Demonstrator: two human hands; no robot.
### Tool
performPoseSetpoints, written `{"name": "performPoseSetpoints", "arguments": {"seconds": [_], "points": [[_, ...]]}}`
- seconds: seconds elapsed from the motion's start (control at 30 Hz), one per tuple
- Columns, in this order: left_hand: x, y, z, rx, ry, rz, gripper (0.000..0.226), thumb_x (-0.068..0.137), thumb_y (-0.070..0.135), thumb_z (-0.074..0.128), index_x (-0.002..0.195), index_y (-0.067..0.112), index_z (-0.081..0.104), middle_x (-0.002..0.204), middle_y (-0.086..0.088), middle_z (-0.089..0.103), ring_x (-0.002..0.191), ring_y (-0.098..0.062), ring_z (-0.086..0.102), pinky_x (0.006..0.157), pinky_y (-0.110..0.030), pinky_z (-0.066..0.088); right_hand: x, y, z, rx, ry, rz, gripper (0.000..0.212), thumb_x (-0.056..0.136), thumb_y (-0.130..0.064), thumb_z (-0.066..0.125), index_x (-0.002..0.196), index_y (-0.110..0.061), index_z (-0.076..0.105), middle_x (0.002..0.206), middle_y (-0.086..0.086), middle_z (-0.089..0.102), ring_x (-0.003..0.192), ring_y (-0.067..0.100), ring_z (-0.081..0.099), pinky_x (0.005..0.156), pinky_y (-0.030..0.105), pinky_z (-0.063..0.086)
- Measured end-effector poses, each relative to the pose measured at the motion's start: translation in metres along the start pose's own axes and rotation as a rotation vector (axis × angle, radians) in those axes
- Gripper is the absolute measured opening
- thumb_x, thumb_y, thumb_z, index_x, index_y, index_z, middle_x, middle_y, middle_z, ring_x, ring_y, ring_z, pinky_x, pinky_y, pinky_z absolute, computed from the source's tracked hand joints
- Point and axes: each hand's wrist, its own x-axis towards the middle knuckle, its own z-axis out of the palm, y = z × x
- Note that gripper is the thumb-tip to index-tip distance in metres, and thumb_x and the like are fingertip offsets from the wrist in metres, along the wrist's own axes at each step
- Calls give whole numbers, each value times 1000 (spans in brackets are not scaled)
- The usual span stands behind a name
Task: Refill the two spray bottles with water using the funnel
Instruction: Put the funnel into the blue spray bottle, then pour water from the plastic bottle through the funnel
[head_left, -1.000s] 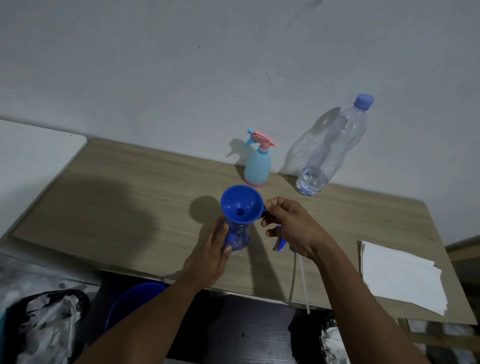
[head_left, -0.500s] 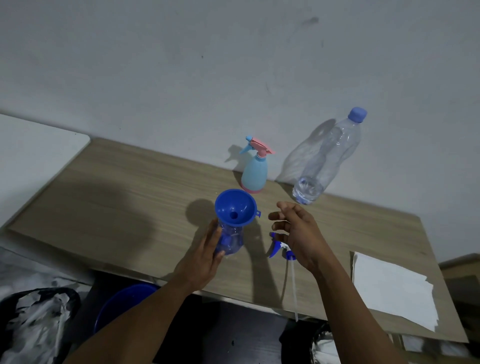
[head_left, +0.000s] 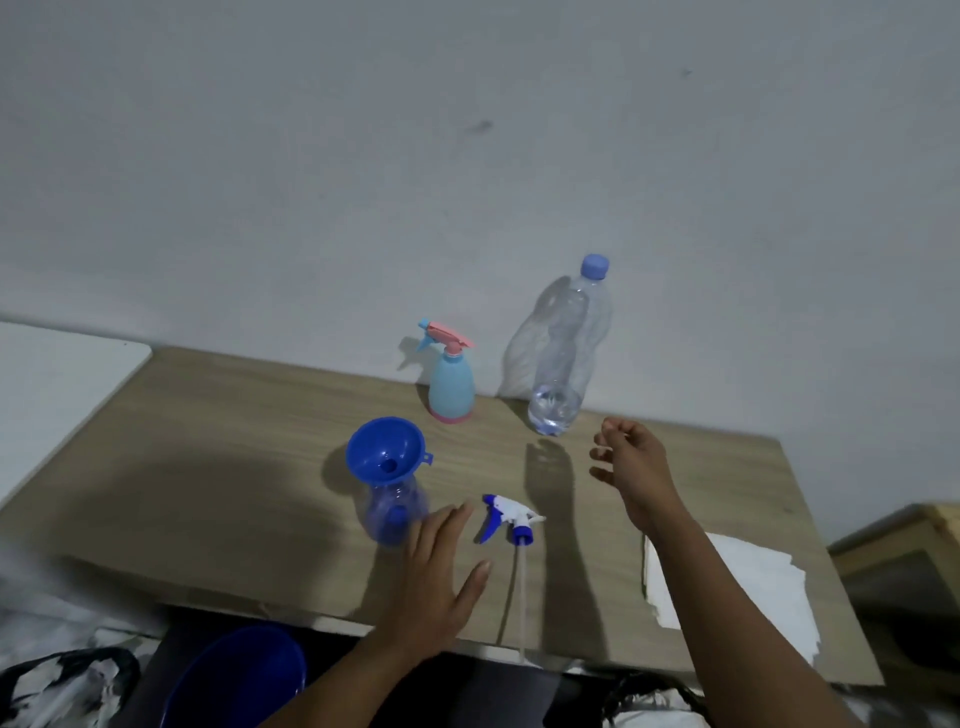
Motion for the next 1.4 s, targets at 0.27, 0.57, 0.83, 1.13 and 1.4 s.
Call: {"name": "performPoseSetpoints", "arguments": {"seconds": [0.27, 0.57, 0.83, 1.13, 1.4], "points": [[218, 79, 22, -163, 11, -166, 62, 98, 34, 57, 150, 16, 29, 150, -8, 39, 137, -25, 38, 113, -42, 36, 57, -94, -14, -243, -116, -240, 38, 102, -24, 51, 139, -15, 51, 119, 5, 60, 102, 20, 60, 89, 45, 55], [286, 87, 23, -293, -99, -324, 59, 99, 26, 58, 152, 23, 34, 144, -7, 53, 127, -28, 55, 108, -39, 44, 75, -108, -16, -389, -314, -281, 54, 100, -12, 51, 152, -22, 39, 147, 4, 52, 130, 18, 52, 111, 44, 43], [232, 125, 1, -402, -13, -285, 60, 79, 28, 82, 132, 21, 56, 122, -2, 68, 102, -18, 68, 94, -37, 57, 6, -86, -55, -327, -267, -439, 58, 100, -2, 48, 152, -26, 40, 146, -8, 53, 117, 3, 63, 102, 27, 49], [128, 171, -12, -504, -71, -294, 58, 74, 19, 86, 126, 19, 62, 110, 3, 71, 101, -11, 69, 93, -33, 57, -98, -41, -102, -206, -292, -383, 68, 96, 11, 46, 151, -29, 40, 142, -11, 56, 120, 4, 62, 93, 13, 49], [64, 183, -13, -574, -67, -310, 54, 72, 13, 87, 119, 21, 63, 109, 2, 71, 93, -7, 71, 86, -25, 59, -144, -5, -124, -237, -304, -398, 65, 97, 7, 53, 146, -34, 44, 141, -13, 57, 118, 8, 64, 95, 18, 50]]}}
